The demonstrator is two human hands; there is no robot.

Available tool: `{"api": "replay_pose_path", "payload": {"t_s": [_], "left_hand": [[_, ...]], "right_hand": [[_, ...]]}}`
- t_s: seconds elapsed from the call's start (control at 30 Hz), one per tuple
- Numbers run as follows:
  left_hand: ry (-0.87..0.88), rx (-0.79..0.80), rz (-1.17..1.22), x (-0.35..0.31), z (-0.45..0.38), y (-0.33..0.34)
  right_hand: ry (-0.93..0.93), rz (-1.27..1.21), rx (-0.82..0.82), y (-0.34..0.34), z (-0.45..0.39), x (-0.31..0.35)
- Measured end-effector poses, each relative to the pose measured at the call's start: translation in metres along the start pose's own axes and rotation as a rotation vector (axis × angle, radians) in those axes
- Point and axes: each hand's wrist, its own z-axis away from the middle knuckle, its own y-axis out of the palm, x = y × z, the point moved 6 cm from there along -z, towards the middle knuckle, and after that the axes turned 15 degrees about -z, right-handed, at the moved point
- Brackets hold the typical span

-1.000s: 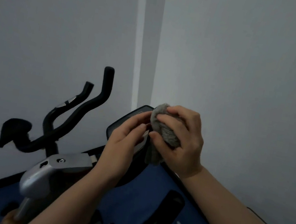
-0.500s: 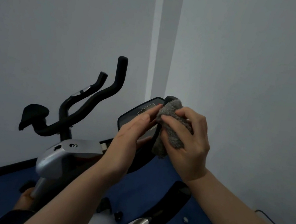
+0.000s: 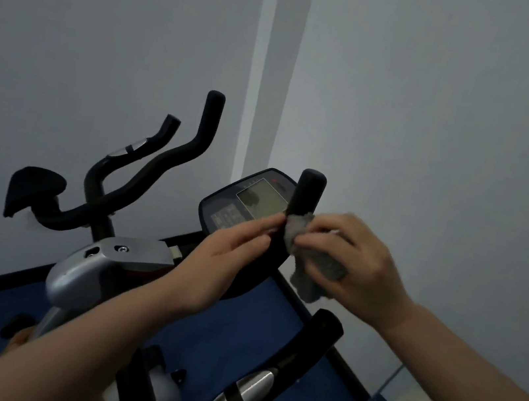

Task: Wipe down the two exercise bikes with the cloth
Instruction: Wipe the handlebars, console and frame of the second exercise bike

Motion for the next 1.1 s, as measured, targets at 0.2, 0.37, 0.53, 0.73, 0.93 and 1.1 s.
{"api": "replay_pose_path", "payload": {"t_s": [0.2, 0.37, 0.53, 0.73, 0.93, 1.1], "left_hand": [[0.148, 0.096, -0.486, 0.014, 0.016, -0.009], [0.194, 0.100, -0.547, 0.023, 0.018, -0.019], [0.197, 0.147, -0.520, 0.038, 0.021, -0.027], [0.233, 0.163, -0.519, 0.050, 0.025, -0.033], [0.237, 0.169, -0.447, 0.057, 0.027, -0.034], [0.243, 0.208, -0.412, 0.060, 0.029, -0.035]], "right_hand": [[-0.002, 0.302, -0.157, -0.024, -0.045, 0.015], [0.107, 0.456, -0.066, 0.002, -0.046, 0.013], [0.180, 0.564, -0.050, 0.011, -0.046, 0.019], [0.252, 0.622, -0.023, 0.023, -0.043, 0.030], [0.496, 0.462, -0.067, 0.040, -0.037, 0.029], [0.666, 0.412, -0.068, 0.054, -0.029, 0.032]]}}
